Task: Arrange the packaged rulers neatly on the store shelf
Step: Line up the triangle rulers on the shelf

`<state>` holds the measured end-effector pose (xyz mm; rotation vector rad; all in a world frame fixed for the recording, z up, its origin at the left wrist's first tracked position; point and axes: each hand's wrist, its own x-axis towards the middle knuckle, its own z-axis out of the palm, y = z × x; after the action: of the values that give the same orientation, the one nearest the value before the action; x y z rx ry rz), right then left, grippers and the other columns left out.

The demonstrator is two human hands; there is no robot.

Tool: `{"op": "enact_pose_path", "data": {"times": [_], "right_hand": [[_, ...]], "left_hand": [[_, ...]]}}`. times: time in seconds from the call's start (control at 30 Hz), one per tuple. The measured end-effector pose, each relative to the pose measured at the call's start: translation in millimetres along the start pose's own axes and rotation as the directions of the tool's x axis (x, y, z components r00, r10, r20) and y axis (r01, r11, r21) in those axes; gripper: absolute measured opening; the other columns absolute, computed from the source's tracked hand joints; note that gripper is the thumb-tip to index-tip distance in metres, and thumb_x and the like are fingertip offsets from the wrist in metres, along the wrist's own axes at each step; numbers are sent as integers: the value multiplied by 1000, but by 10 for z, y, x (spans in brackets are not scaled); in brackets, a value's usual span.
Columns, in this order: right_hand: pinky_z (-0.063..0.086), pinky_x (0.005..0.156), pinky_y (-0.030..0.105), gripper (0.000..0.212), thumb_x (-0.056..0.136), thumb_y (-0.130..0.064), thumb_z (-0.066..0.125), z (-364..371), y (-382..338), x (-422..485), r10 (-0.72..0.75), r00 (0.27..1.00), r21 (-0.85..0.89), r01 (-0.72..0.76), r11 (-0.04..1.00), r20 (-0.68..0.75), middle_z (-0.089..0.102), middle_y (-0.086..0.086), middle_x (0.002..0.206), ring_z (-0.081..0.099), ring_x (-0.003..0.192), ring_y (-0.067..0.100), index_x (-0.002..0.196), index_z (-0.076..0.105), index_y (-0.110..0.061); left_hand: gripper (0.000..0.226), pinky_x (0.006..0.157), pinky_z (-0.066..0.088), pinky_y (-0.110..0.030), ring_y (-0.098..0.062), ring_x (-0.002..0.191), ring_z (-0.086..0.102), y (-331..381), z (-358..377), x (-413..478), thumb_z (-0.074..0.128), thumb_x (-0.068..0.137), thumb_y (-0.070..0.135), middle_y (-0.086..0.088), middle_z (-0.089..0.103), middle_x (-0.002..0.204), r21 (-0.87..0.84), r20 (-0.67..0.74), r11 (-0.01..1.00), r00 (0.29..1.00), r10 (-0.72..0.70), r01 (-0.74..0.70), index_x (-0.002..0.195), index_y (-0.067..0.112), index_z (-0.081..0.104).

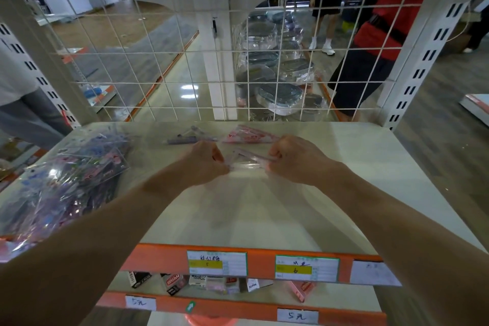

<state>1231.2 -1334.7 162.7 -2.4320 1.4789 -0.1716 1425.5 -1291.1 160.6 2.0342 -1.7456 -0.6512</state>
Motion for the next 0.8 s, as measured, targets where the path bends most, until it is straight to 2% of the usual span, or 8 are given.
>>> {"op": "enact_pose_path", "data": {"times": [0.07,0.13,0.2,0.33,0.4,0.53,0.67,0.8], "right_hand": [[32,56,27,27,83,-20,57,-18,-8,26,30,999,-9,-30,1000,37,42,-3,65,45,74,21,58,47,-17],[38,66,26,10,84,-18,57,-33,-24,52,29,999,-45,-27,999,45,57,2,81,55,84,23,81,65,-13],[40,74,25,17,84,-17,56,-30,-52,48,37,999,-30,-36,999,36,64,4,99,59,97,24,97,68,-16],[42,75,25,12,85,-19,59,-37,-17,22,-1,1000,51,1,999,-6,65,0,100,59,95,20,93,66,-20],[44,69,22,11,86,-18,61,-115,32,38,-16,1000,196,15,981,1,68,-1,94,61,85,14,92,70,-19],[44,71,19,19,84,-21,68,-372,79,128,-9,993,406,56,912,-115,69,-4,94,62,85,9,102,72,-18],[44,74,21,35,84,-26,70,-502,27,158,-55,994,285,78,955,-90,65,-5,100,59,89,9,118,66,-18],[49,84,30,31,89,-26,63,-503,-30,228,-34,994,58,40,998,-105,66,-1,112,61,99,18,119,65,-20]], "left_hand": [[18,58,40,-18,-15,78,55,3,4,-4,73,79,19,-7,61,87,2,-6,1000,1000,3,-3,89,5,67],[21,59,40,-19,-15,79,55,6,6,-7,72,80,17,-6,61,88,-7,-6,1000,1000,1,-1,93,2,68],[20,58,42,-18,-15,76,56,9,3,-10,71,81,18,-8,63,86,-41,12,999,1000,-7,7,92,1,69],[3,53,43,-16,-11,63,52,20,-45,-17,67,82,10,-5,61,74,-99,73,994,997,-28,35,80,8,67],[12,49,39,-16,-12,58,48,35,-113,2,65,84,7,-3,57,65,-207,79,976,995,-53,69,72,11,64],[3,59,39,-23,-14,60,52,151,-334,79,66,85,11,-5,63,74,-459,42,874,986,-159,161,86,9,68],[9,60,44,-25,-15,62,56,241,-447,192,67,85,10,-7,66,76,-593,76,775,974,-216,218,92,5,68],[11,59,44,-26,-17,62,53,292,-411,266,65,86,6,-9,65,75,-586,92,764,958,-270,271,94,-2,65]]}}
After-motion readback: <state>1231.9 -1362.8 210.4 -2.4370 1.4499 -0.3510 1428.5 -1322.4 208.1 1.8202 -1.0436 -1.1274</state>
